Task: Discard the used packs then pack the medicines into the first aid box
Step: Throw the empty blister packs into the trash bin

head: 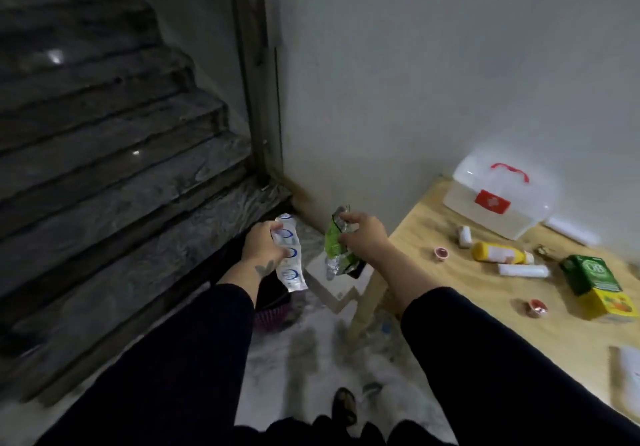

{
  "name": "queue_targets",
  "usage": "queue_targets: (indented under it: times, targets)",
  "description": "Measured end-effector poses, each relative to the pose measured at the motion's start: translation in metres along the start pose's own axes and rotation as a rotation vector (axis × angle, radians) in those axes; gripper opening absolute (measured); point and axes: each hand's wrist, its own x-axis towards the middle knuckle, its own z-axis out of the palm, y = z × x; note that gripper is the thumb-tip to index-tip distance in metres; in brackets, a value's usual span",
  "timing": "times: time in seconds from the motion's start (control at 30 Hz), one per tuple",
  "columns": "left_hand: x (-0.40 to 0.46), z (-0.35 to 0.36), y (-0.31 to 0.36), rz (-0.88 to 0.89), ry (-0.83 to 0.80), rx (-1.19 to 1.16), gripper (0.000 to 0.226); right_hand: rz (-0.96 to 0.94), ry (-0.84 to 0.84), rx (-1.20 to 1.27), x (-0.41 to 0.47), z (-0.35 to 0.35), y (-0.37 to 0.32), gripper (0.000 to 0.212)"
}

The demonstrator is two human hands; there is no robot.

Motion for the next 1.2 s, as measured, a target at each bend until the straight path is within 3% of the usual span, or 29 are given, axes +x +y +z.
queue_targets:
  times: [0.13, 0.4, 0.57, 0.8, 0.93, 1.2]
  targets:
    - [0.028, -0.019, -0.046, -0.099, 0.037, -0.01, 0.065, -0.028, -0.157, -0.03, 0.042, 0.053, -0.023, 0.046]
    - [0.109, -0.034, -0.116, -0.354, 0.138, -0.044, 0.058, -0.047, -0.412, -0.112, 0.152, 0.139, -0.036, 0.046]
    - [0.165, -0.012, -0.157, -0.455, 0.139, -0.082, 0.055, -0.022, -0.438, -0.14, 0.213, 0.198, -0.022, 0.051]
    - [0.241, 0.041, -0.214, -0.557, -0.026, -0.072, 0.061, 0.097, -0.458, -0.194, 0.271, 0.274, 0.019, 0.045]
    - [0.262, 0.059, -0.237, -0.548, -0.129, 0.057, 0.051, 0.117, -0.5, -0.199, 0.283, 0.305, 0.038, 0.044]
    - [0.253, 0.045, -0.228, -0.488, -0.314, 0.154, 0.046, 0.098, -0.548, -0.324, 0.265, 0.279, 0.041, 0.043]
